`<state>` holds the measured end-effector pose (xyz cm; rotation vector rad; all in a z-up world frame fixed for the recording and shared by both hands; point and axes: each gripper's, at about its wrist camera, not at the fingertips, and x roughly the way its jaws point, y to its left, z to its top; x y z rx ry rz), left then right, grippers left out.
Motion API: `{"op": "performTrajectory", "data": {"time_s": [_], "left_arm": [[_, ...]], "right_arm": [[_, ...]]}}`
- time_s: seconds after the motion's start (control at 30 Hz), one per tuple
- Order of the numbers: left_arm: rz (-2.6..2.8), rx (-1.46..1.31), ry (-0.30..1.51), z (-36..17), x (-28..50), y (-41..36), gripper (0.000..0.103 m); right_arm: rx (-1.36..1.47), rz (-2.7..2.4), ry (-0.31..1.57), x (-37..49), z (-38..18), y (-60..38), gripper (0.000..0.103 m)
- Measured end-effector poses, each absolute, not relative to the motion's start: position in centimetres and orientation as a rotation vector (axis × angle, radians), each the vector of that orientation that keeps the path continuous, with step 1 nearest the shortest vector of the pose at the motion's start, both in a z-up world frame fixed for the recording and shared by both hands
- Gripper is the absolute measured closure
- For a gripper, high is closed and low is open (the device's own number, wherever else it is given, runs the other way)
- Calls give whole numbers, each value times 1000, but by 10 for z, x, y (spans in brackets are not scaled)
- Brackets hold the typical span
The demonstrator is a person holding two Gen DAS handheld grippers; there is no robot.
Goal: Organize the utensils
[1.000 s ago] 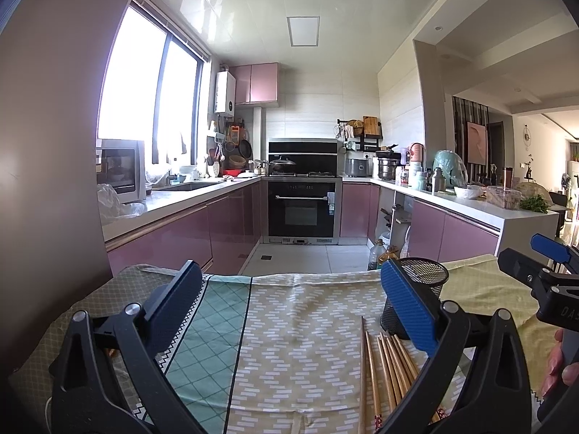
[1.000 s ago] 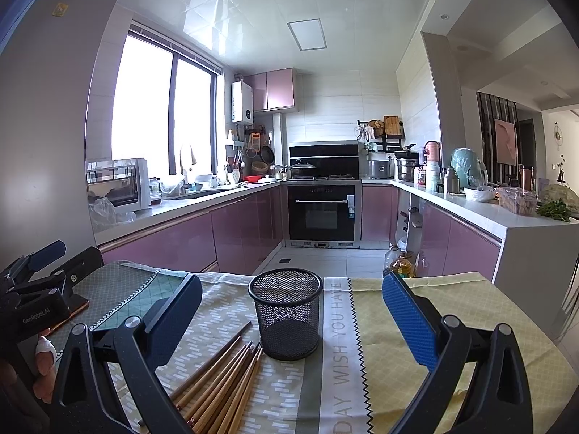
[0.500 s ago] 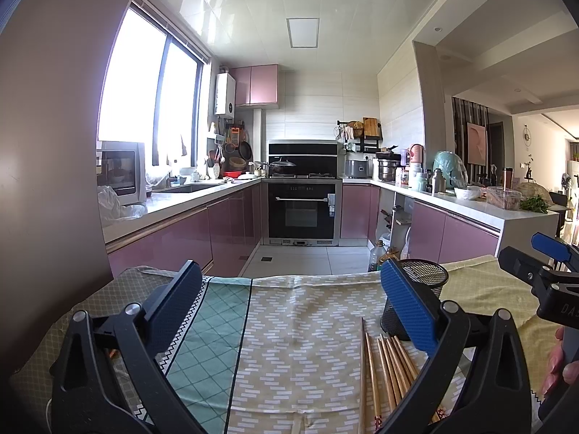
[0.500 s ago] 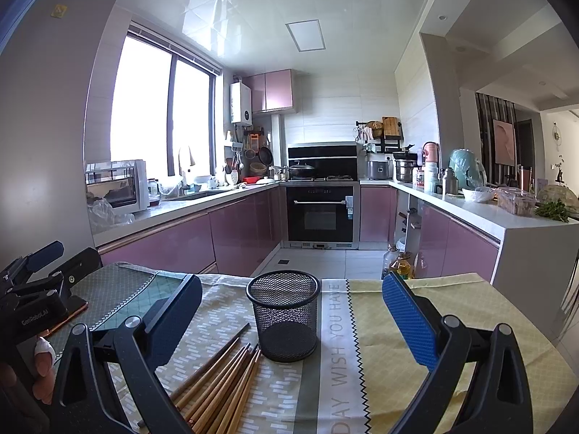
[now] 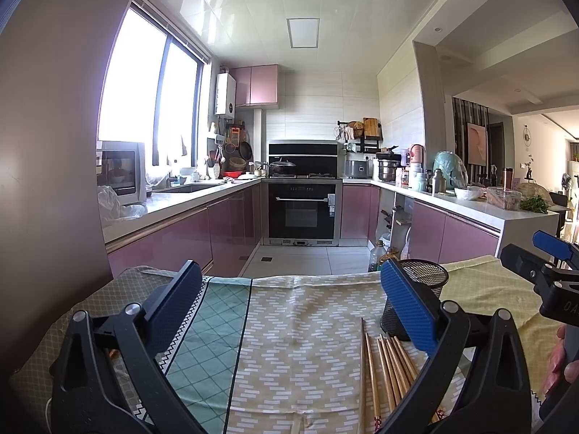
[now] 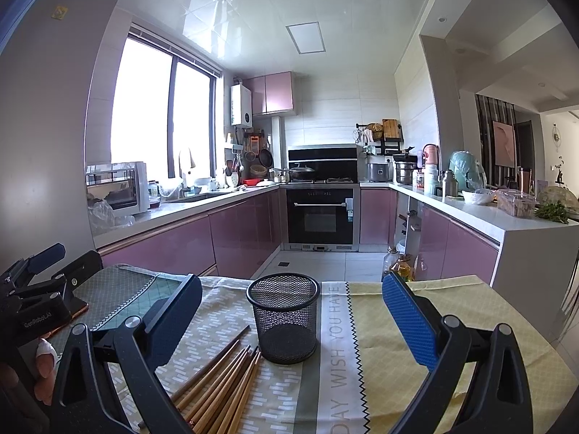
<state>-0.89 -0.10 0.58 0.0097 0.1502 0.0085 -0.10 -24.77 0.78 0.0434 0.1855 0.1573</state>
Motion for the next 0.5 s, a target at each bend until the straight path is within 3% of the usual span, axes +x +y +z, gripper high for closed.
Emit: {"op": "performTrajectory", "data": {"time_s": [0.5], "left_arm": [[9, 7, 151, 6, -9, -2, 6]], "right_arm": [[50, 154, 185, -3, 7, -249, 7]]}}
